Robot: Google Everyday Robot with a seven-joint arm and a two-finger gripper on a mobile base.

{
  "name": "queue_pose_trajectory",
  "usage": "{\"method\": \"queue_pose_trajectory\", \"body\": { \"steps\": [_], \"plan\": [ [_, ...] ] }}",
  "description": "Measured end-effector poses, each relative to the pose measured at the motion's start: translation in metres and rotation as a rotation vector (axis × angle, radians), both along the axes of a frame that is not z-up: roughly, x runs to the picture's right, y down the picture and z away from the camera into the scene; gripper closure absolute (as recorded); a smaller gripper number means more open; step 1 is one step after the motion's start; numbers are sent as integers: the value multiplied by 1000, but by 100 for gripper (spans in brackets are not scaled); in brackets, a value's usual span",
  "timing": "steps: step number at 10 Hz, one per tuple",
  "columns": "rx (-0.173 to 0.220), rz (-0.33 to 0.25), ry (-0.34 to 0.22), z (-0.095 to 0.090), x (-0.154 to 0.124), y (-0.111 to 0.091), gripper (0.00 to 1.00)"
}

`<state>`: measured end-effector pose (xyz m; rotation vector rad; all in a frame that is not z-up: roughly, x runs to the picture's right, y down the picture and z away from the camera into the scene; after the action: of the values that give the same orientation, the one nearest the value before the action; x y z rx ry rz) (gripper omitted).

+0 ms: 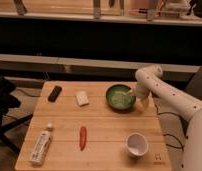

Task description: Pick up the ceramic bowl

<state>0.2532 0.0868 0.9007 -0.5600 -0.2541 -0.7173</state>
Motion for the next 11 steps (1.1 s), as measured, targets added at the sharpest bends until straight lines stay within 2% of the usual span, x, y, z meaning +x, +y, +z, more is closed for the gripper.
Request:
{"method": "queue_pose_trajectory", "body": {
  "steps": [11],
  "plan": [
    [-31, -19, 4, 14, -1, 10, 20]
  ]
}}
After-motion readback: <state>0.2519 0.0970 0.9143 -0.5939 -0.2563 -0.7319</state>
